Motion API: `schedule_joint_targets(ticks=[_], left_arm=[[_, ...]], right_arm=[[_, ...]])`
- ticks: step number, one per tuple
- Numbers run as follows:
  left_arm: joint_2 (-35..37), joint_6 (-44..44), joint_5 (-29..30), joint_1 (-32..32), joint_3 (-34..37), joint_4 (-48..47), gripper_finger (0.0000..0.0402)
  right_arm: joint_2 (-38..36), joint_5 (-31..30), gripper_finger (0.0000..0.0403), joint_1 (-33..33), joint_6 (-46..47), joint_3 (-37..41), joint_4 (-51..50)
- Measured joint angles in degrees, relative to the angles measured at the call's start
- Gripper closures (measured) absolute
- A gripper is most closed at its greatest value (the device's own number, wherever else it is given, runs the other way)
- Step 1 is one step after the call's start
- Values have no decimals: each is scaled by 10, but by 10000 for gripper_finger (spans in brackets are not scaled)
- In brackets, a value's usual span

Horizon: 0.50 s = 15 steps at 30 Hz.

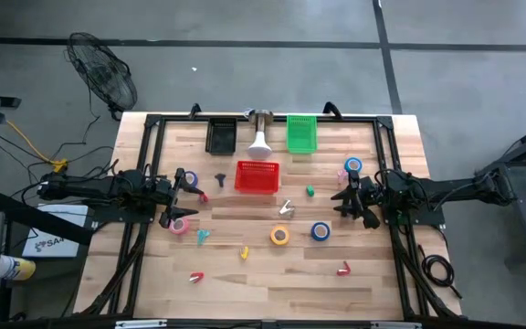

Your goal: Pick and place Stapler, Stapler remover, tape

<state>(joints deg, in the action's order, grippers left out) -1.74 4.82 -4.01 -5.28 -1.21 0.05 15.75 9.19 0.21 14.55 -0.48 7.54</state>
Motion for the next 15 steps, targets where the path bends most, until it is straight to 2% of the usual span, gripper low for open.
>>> schedule_joint_targets(ticks=[6,11,15], left_arm=[[0,0,0,0,0,0,108],[0,0,0,0,0,0,108],[0,0,0,0,0,0,108]], right_arm=[[0,0,243,0,-6,0,0],[0,-3,243,2,-173,0,0],[0,-3,243,2,-222,0,0]])
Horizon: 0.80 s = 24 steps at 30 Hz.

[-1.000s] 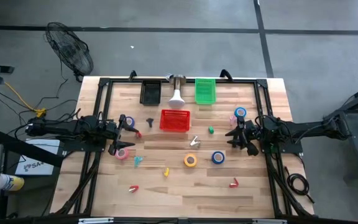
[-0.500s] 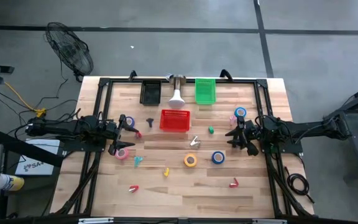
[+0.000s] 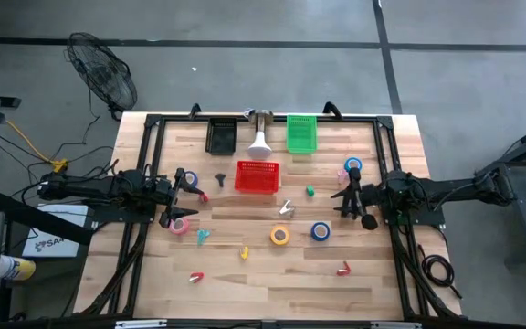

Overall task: Pick and place Stapler, Stapler remover, tape
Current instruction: Put the pink staple remover into the green basket

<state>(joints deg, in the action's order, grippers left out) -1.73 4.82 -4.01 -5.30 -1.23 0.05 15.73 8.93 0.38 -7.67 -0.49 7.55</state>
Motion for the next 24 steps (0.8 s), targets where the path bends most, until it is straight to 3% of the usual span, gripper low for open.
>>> schedule_joint_targets(ticks=[9,15,24], left_arm=[[0,0,0,0,0,0,108],[0,0,0,0,0,0,108],[0,0,0,0,0,0,108]], right_arm=[[0,1,243,0,1,0,2],[0,68,243,0,-17,0,5],[0,20,243,0,33,0,8]])
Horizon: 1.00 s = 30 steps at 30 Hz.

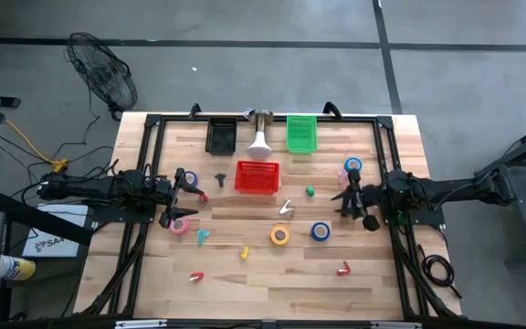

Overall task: Pick and place Stapler, Stapler remover, tape
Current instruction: Put the pink staple remover into the green basket

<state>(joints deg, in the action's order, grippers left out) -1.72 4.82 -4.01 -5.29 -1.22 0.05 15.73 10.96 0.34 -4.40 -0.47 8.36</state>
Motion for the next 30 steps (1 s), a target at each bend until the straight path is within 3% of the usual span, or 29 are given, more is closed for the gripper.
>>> schedule_joint_targets(ticks=[3,10,21,30], left_arm=[[0,0,0,0,0,0,108],[0,0,0,0,0,0,108],[0,0,0,0,0,0,108],[0,0,0,0,0,0,108]], right_arm=[[0,-60,243,0,115,0,0],[0,-310,243,1,284,0,-5],[0,-455,243,0,391,0,-27],[58,-530,243,1,424,-80,-153]])
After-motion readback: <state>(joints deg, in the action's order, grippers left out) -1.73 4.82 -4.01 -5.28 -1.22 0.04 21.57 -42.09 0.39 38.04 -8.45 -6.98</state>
